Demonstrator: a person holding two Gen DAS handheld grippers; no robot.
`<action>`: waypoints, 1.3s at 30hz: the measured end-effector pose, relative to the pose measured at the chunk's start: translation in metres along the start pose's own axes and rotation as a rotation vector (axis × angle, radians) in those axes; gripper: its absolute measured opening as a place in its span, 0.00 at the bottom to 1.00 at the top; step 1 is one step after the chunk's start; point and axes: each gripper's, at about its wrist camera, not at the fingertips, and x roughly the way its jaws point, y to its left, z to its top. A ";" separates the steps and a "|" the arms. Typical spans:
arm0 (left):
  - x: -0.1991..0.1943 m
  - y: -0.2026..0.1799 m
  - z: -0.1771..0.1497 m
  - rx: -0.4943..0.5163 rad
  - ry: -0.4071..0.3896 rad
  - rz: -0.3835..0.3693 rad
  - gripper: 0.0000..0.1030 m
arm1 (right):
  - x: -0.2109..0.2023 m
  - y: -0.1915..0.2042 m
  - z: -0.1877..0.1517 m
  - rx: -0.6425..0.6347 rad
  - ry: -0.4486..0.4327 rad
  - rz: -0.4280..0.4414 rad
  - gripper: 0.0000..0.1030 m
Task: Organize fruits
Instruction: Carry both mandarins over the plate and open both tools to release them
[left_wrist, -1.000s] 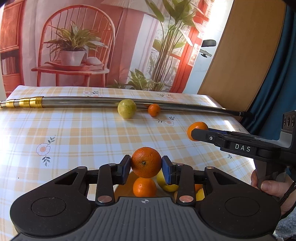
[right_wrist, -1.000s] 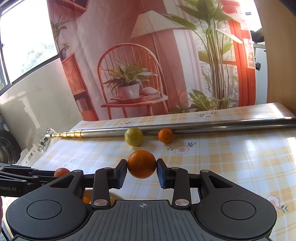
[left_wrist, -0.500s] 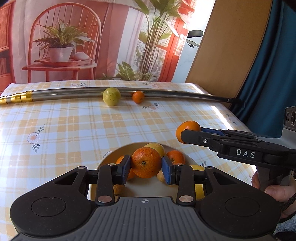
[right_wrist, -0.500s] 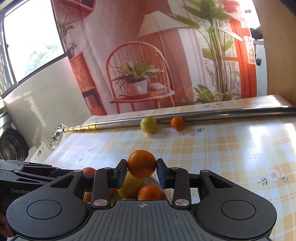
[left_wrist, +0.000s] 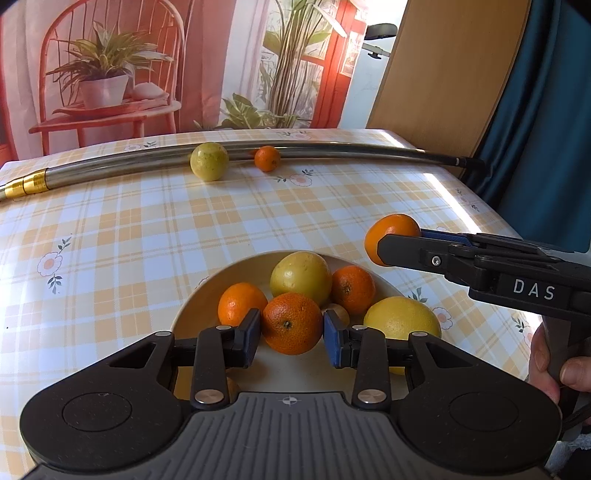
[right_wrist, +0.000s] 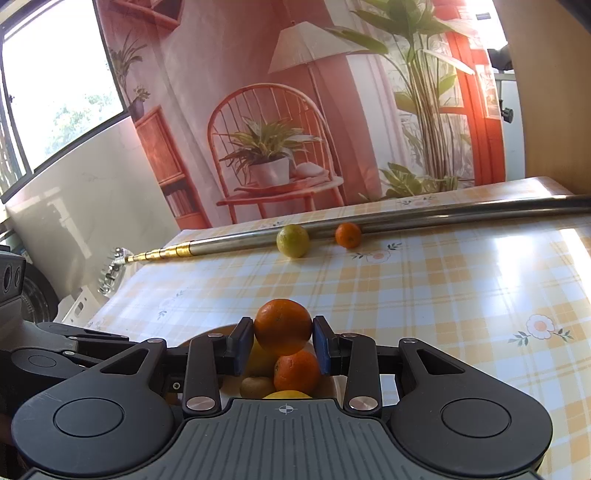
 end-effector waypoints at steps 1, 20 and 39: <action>0.001 0.000 0.000 0.004 0.002 0.001 0.37 | 0.000 -0.001 0.000 0.001 0.000 0.002 0.31; 0.015 -0.010 -0.003 0.034 0.030 0.010 0.37 | 0.006 -0.008 -0.005 0.028 0.011 0.003 0.31; -0.037 0.007 -0.005 -0.122 -0.113 0.030 0.57 | 0.004 0.010 -0.006 -0.013 0.035 0.020 0.31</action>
